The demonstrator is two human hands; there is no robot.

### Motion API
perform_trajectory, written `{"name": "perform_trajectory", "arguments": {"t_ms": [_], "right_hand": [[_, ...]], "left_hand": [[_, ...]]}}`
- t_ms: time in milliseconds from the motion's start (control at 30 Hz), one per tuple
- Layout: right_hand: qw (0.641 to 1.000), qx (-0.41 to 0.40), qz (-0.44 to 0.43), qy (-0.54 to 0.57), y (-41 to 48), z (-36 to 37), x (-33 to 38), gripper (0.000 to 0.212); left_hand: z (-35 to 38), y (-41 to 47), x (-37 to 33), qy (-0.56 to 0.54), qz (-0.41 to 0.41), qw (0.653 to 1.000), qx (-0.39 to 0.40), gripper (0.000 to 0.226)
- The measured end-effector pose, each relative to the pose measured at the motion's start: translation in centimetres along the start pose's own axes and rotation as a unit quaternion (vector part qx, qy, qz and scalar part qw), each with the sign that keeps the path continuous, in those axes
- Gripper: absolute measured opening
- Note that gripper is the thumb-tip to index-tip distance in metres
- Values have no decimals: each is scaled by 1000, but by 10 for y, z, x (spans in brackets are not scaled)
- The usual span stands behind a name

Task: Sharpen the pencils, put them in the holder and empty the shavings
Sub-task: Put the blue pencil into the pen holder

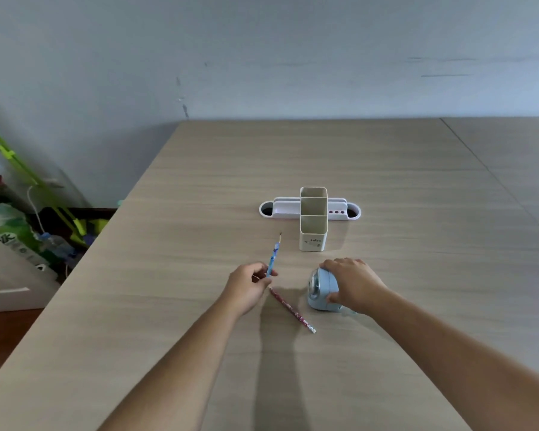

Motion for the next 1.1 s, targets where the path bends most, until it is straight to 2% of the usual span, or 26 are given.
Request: {"name": "perform_trajectory", "arguments": {"t_ms": [100, 200, 333, 433, 533, 700, 933, 1000, 1100], "right_hand": [[1000, 18, -15, -13, 2, 0, 1, 63], [998, 9, -8, 58, 12, -8, 0, 59], [990, -79, 18, 116, 48, -25, -13, 48], [997, -50, 21, 55, 71, -20, -27, 51], [1000, -15, 4, 7, 78, -4, -37, 54], [992, -85, -6, 94, 76, 10, -43, 43], [988, -86, -2, 126, 71, 20, -45, 39], [989, -81, 1, 126, 72, 19, -45, 39], [989, -70, 1, 130, 71, 12, -43, 38]], "left_hand": [[2, 10, -14, -61, -39, 997, -13, 22], [4, 30, -34, -117, -59, 991, -38, 17], [11, 66, -62, -162, -48, 982, -84, 24], [23, 91, -79, -155, -28, 983, -98, 16], [42, 108, -87, -139, -23, 985, -96, 23], [70, 118, -78, -70, -22, 995, -63, 11], [77, 118, -67, -52, 7, 996, -75, 8], [74, 119, -67, -56, 7, 995, -81, 12], [62, 118, -65, -46, 2, 995, -91, 30]]}}
Point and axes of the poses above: each hand's wrist, its own y-axis towards the middle knuckle, its own z-axis out of the palm, x = y × z, the point moved 3 cm from there along y, towards the middle knuckle, and after that the axes turned 13 degrees about -x, right-handed, at the moved point
